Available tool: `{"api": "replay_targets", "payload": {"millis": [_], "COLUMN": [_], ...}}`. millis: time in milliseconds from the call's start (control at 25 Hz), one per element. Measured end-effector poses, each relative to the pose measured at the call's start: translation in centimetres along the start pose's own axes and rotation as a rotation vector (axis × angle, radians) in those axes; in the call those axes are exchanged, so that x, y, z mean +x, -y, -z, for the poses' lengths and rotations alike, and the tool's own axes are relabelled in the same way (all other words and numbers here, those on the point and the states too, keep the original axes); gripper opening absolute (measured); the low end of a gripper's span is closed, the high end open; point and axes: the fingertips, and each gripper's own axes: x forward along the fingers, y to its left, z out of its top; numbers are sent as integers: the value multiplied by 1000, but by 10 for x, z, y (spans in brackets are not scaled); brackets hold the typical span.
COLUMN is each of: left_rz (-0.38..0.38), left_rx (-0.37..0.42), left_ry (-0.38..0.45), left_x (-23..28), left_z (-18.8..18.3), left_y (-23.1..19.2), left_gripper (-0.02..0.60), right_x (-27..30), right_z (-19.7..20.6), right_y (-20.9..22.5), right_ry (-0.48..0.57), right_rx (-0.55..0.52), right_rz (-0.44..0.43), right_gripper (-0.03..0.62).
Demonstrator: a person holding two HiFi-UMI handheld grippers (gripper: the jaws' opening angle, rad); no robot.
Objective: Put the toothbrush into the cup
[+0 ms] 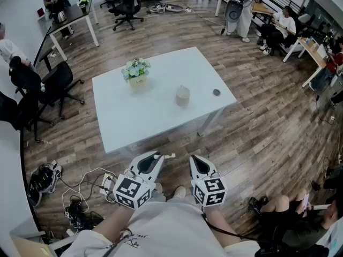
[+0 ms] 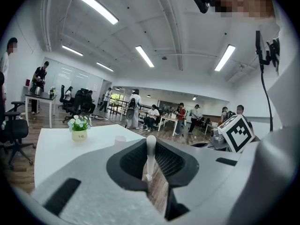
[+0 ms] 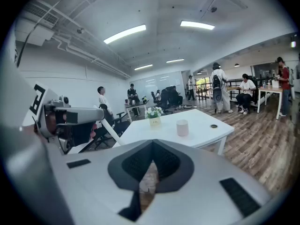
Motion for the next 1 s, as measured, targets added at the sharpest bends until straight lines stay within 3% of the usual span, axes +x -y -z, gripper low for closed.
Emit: {"api": "replay_targets", "payload": {"millis": [1000], "left_rz": [26], "left_rx": [3], "left_ry": [-16], "left_x": [2], "left_z": [0], "left_y": [-8], "left_gripper": [60], "right_x": [11], "right_z": [2], "right_y": [5], "right_ry": [4], "right_rx": [53], "right_rz": [30], "right_gripper": [20]}}
